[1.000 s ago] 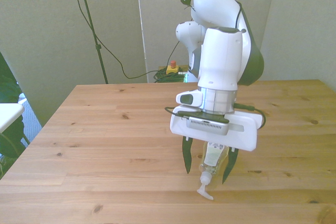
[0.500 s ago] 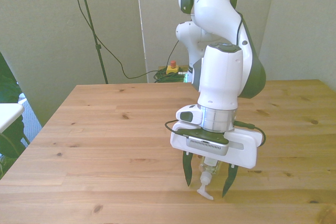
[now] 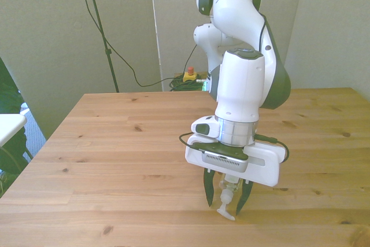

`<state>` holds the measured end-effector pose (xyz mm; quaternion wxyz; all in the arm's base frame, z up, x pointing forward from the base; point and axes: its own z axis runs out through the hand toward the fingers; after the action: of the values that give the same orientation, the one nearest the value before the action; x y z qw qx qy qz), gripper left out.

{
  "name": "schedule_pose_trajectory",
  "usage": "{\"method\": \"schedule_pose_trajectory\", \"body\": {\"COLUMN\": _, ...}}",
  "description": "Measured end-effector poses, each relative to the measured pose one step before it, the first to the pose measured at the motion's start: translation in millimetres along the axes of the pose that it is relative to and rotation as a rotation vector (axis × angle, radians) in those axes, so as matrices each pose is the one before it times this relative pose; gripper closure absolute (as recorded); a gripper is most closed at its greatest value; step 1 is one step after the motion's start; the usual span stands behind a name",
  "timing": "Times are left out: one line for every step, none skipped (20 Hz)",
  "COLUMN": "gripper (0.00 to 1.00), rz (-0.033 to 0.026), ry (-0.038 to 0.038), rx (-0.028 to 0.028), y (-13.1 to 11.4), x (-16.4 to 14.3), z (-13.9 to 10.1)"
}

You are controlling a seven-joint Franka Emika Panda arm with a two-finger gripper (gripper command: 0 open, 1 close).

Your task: Stand the sanitizer

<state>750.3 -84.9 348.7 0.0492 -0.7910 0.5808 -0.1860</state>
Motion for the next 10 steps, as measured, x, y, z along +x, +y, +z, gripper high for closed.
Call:
{"method": "schedule_pose_trajectory", "body": {"gripper": 1.0, "rz": -0.00062, "ry": -0.00093, "rx": -0.00168, "y": 0.08, "x": -0.02, "z": -0.02}}
{"method": "schedule_pose_trajectory", "body": {"gripper": 1.0, "rz": -0.00039, "ry": -0.00133, "rx": -0.0018, "y": 0.03, "x": 0.06, "z": -0.09}}
{"method": "schedule_pose_trajectory", "body": {"gripper": 1.0, "rz": -0.00006, "ry": -0.00201, "rx": -0.00159, "y": 0.02, "x": 0.07, "z": -0.12}}
{"method": "schedule_pose_trajectory", "body": {"gripper": 1.0, "rz": -0.00035, "ry": -0.0016, "rx": -0.00112, "y": 0.08, "x": 0.08, "z": -0.06}}
{"method": "schedule_pose_trajectory", "body": {"gripper": 1.0, "rz": 0.00029, "ry": -0.00143, "rx": -0.00051, "y": 0.08, "x": 0.13, "z": -0.05}}
{"method": "schedule_pose_trajectory", "body": {"gripper": 1.0, "rz": 0.00228, "ry": -0.00252, "rx": 0.0001, "y": 0.12, "x": 0.29, "z": -0.06}}
{"method": "schedule_pose_trajectory", "body": {"gripper": 1.0, "rz": -0.00048, "ry": -0.00286, "rx": 0.00056, "y": 0.17, "x": 0.38, "z": -0.01}}
{"method": "schedule_pose_trajectory", "body": {"gripper": 1.0, "rz": -0.00341, "ry": -0.00162, "rx": 0.00024, "y": 0.23, "x": 0.44, "z": 0.05}}
{"method": "schedule_pose_trajectory", "body": {"gripper": 1.0, "rz": 0.00001, "ry": -0.00044, "rx": 0.00002, "y": 0.16, "x": 0.38, "z": -0.01}}
{"method": "schedule_pose_trajectory", "body": {"gripper": 1.0, "rz": 0.00024, "ry": -0.00065, "rx": -0.00094, "y": 0.26, "x": 0.41, "z": 0.05}}
